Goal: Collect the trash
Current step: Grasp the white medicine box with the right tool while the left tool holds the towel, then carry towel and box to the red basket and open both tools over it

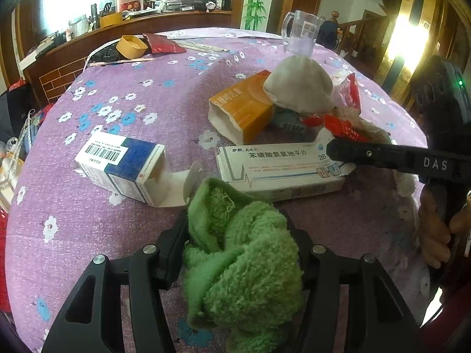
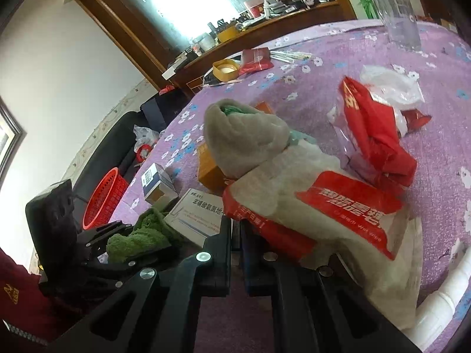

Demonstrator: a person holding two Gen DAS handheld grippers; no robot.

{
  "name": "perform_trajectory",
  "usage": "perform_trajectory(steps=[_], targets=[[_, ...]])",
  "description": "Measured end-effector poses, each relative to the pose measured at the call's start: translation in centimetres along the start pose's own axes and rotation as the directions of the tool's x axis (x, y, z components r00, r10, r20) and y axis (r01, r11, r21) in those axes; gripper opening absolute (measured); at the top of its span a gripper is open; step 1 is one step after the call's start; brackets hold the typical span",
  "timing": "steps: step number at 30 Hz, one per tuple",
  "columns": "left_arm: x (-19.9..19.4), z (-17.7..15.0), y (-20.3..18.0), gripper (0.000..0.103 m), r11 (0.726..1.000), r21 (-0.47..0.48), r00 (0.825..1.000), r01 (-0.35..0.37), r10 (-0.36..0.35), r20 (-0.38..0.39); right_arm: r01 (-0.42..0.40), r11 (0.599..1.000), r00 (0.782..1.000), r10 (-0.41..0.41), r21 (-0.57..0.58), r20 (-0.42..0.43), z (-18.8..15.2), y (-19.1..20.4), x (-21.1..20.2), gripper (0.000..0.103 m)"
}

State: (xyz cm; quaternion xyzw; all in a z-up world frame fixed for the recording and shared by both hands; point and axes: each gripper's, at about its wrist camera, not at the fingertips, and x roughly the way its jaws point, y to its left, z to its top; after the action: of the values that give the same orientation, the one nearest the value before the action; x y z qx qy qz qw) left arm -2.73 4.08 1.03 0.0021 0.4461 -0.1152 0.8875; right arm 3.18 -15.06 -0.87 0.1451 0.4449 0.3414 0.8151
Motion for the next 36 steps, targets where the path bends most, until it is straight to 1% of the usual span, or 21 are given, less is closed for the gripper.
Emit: perform_trajectory(steps=[9, 19, 25, 26, 28, 31, 33, 34, 36], targets=[[0.1, 0.1, -0.3, 0.056, 1.000, -0.006, 1.000, -0.029, 0.029, -0.001, -0.009, 1.000, 1.000, 0.009, 0.011, -0.007, -0.1, -0.3, 0.0, 0.007], [0.1, 0.1, -0.3, 0.056, 0.999, -0.015, 0.999, -0.032, 0.032, 0.001, -0.017, 1.000, 1.000, 0.017, -0.016, -0.008, -0.3, 0.3, -0.3, 0.007], [0.1, 0.1, -0.4, 0.053, 0.999, -0.017, 0.999, -0.049, 0.049, 0.000, -0.021, 1.000, 1.000, 0.021, -0.019, -0.010, -0.3, 0.3, -0.2, 0.007], [0.1, 0.2, -0.4, 0.050, 0.998, -0.018, 0.998, -0.056, 0.056, -0.002, -0.022, 0.999, 1.000, 0.022, -0.025, -0.007, -0.3, 0.4, -0.2, 0.007], [-0.1, 0.1, -0.6, 0.047, 0.997, -0.038, 0.998, -0.067, 0.066, -0.004, -0.021, 0.999, 1.000, 0.021, -0.033, -0.003, -0.2, 0.7, -0.1, 0.007], [-0.5, 0.0, -1.1, 0.043, 0.995, -0.052, 0.996, -0.086, 0.084, -0.037, 0.001, 1.000, 1.000, -0.001, -0.017, -0.002, -0.4, 0.8, -0.3, 0.007], [-1.3, 0.0, -0.8, 0.042, 0.992, -0.102, 0.996, -0.071, 0.064, -0.070, -0.011, 1.000, 1.000, 0.012, 0.022, -0.024, -0.6, 1.1, -0.8, 0.006], [-1.9, -0.1, -0.6, 0.042, 0.989, -0.133, 0.996, -0.060, 0.050, -0.076, -0.006, 1.000, 0.999, 0.007, 0.028, -0.033, -0.7, 1.5, -1.3, 0.006], [-3.5, -0.2, -0.5, 0.042, 0.985, -0.160, 0.996, -0.070, 0.060, -0.068, 0.006, 0.999, 0.999, -0.004, 0.031, -0.044, -0.8, 2.8, -3.1, 0.006]])
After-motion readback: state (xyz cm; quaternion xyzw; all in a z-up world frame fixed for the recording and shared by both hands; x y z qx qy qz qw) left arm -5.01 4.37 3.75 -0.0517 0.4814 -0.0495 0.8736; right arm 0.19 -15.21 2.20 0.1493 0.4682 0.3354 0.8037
